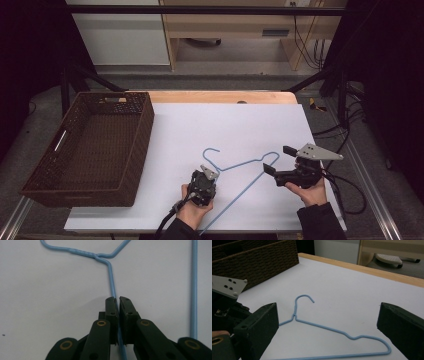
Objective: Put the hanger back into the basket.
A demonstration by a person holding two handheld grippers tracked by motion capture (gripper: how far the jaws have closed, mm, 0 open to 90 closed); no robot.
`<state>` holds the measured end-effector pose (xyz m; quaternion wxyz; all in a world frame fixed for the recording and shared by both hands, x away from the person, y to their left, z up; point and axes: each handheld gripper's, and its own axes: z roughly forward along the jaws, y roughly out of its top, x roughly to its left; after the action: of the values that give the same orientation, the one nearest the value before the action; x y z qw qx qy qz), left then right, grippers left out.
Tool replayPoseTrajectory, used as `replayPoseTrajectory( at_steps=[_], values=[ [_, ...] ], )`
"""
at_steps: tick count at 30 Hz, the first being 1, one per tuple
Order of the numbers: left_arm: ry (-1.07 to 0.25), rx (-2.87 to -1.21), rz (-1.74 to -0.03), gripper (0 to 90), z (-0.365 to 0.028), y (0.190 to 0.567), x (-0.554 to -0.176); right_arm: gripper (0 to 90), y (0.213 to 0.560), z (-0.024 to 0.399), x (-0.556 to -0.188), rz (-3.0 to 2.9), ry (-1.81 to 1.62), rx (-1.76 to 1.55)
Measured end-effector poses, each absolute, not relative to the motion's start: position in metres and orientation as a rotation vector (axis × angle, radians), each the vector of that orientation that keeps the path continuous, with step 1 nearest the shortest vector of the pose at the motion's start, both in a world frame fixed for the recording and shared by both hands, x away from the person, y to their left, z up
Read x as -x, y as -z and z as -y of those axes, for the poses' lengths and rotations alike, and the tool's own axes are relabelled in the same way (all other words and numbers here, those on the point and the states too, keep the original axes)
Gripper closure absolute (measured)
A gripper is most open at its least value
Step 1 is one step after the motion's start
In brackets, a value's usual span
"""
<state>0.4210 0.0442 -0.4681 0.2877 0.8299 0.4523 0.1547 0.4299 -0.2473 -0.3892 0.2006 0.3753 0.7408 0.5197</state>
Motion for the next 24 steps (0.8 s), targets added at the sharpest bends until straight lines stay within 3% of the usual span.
replayPoseTrajectory(
  at_steps=[11,24],
  values=[
    [-0.388,-2.128,-1.243,87.0,-0.051,0.471,-0.419,4.3,0.392,0.242,-0.431,-2.092,-1.448,-1.044],
    [-0.472,-2.069,-1.199,87.0,-0.053,0.465,-0.408,6.3,0.402,0.22,-0.438,-2.166,-1.424,-1.02]
  ],
)
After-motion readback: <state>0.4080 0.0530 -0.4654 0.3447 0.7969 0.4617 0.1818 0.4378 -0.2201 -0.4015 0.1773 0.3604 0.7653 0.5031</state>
